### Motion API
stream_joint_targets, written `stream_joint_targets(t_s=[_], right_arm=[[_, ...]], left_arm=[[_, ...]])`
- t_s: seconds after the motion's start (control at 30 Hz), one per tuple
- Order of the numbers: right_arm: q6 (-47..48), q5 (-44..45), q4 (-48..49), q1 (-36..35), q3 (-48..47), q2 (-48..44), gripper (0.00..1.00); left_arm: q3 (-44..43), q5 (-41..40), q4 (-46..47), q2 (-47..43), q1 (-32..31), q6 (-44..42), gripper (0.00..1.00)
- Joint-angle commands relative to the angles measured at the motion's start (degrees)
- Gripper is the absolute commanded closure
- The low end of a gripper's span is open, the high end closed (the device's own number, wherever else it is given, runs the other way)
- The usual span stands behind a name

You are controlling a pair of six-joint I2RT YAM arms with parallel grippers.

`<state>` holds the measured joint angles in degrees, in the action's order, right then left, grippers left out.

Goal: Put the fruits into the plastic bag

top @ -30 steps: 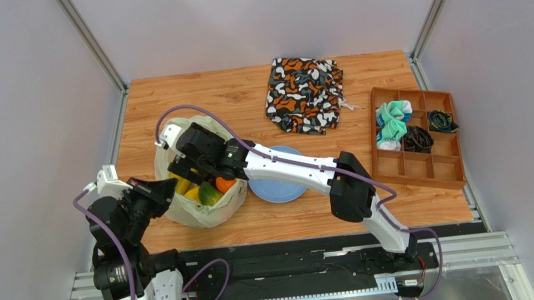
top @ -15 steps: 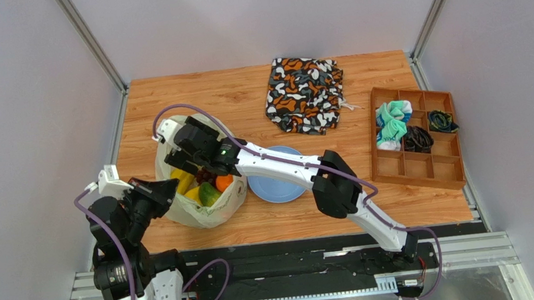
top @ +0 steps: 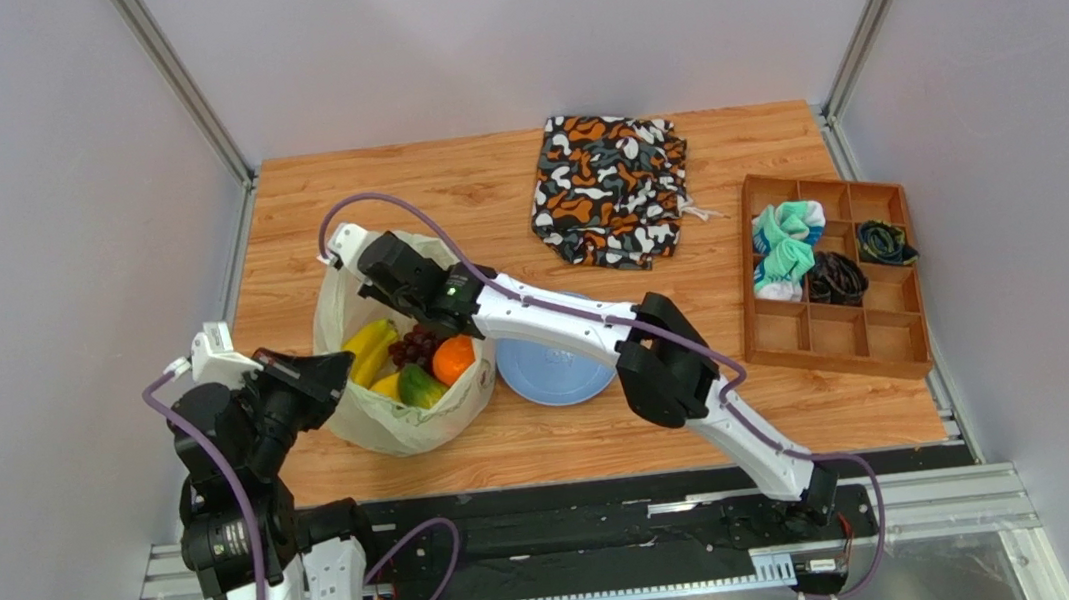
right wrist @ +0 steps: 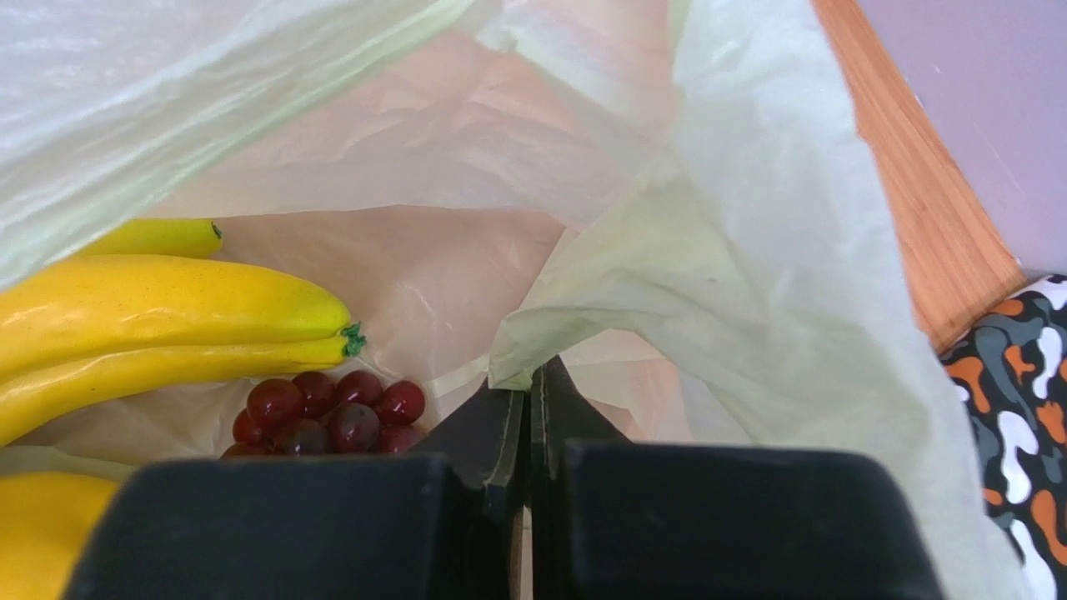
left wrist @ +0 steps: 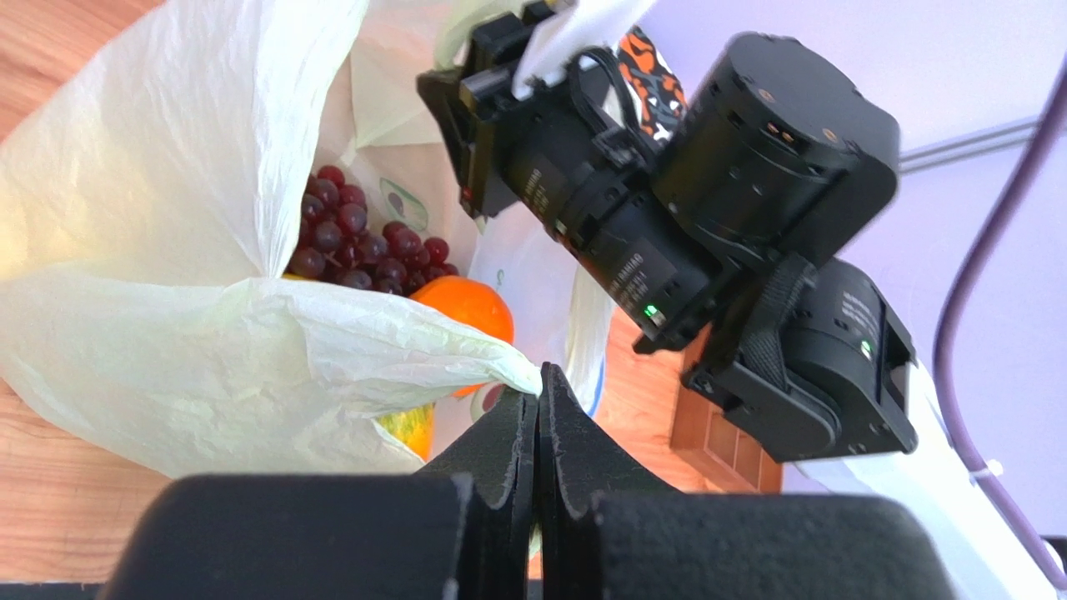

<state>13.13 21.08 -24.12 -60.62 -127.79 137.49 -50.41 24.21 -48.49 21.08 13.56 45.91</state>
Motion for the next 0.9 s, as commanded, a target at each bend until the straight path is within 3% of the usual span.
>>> stream_joint_targets(t_s=[0.0, 0.2, 0.43, 0.53, 0.87], right_arm=[[-0.99, 0.72, 0.74, 0.85, -5.18, -9.86, 1.00], [-8.54, -7.53, -2.86, 3.92, -14.24, -17.94, 1.00], [-26.73, -23.85, 1.00, 12.27, -10.13, -25.95, 1.00], [-30.43, -26.61, 0.57, 14.91, -6.87, -25.61, 1.00], [-27.19, -33.12, -3.03, 15.88, -1.41, -18.76, 1.00]], left_arm=[[-5.04, -1.79, 4.98, 4.39, -0.11, -0.47, 1.00], [-16.37, -3.37, 9.64, 13.08, -0.11, -1.70, 1.00], [-29.74, -8.82, 7.71, 18.82, -0.03, -9.25, 1.00], [-29.49, -11.89, 7.44, 18.91, -0.11, -10.75, 1.00], [-17.44, -9.97, 12.63, 17.94, -0.11, -11.02, 1.00]])
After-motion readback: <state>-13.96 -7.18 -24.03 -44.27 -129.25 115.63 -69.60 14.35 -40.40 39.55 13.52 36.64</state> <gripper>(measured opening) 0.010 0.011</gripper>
